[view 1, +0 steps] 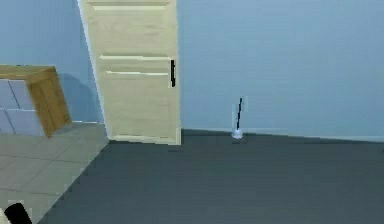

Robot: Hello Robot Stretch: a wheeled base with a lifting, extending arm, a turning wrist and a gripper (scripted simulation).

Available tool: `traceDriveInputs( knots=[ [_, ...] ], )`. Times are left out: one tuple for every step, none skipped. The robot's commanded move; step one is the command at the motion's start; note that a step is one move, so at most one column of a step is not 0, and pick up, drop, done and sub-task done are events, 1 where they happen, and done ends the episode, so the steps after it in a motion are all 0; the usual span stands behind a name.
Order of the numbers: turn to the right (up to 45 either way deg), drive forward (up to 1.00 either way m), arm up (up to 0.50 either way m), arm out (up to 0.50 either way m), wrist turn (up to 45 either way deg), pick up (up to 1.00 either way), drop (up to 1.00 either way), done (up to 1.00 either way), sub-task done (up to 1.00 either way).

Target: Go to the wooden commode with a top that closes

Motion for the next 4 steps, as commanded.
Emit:
traceDriveInputs(
  knots=[
    [0.0, 0.95, 0.0, 0.0, 0.0, 0.0, 0.0, 0.0, 0.0],
    [-45.0, 0.0, 0.0, 0.0, 0.0, 0.0, 0.0, 0.0, 0.0],
    [-33.0, 0.0, 0.0, 0.0, 0.0, 0.0, 0.0, 0.0, 0.0],
    [0.0, 0.5, 0.0, 0.0, 0.0, 0.0, 0.0, 0.0, 0.0]
  ],
)
